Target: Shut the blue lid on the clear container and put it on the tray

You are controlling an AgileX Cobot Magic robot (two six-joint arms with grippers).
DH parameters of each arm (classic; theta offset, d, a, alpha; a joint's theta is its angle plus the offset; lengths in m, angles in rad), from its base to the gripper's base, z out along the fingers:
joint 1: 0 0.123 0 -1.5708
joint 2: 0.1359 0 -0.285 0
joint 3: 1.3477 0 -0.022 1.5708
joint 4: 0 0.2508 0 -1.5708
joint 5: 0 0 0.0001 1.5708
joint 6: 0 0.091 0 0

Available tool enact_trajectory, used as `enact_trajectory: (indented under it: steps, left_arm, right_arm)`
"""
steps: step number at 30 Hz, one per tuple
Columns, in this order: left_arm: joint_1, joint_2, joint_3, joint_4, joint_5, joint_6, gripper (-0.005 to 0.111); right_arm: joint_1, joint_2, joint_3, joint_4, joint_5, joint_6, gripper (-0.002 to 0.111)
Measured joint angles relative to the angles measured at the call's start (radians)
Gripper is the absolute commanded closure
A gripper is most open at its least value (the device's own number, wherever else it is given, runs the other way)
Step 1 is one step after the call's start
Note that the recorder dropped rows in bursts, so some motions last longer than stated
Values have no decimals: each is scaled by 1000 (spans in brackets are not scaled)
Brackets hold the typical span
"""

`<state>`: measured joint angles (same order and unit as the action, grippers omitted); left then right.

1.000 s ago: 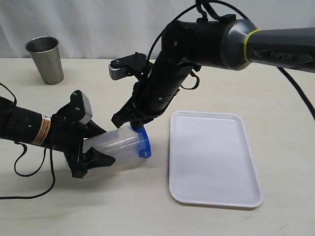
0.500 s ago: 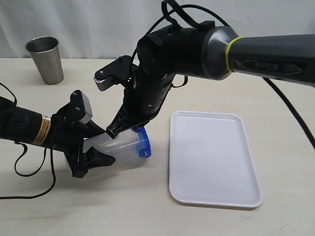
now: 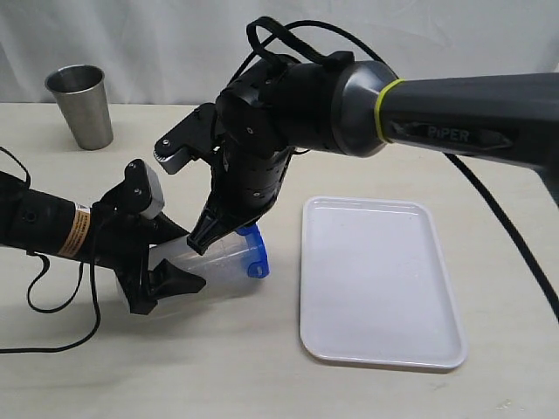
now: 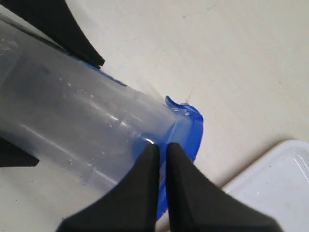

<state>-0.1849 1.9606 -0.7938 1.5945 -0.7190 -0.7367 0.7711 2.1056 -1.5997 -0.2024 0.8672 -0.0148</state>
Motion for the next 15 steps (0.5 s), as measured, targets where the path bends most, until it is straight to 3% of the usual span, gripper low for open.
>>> enact_trajectory:
  steps: [8, 15]
  left_arm:
    - [0, 0, 0, -2, 0, 12, 107]
    - [0, 0, 0, 3, -5, 42, 107]
  right_arm:
    - [2, -48, 15, 3, -24, 0, 104]
    - [0, -178, 45, 133, -65, -65, 104]
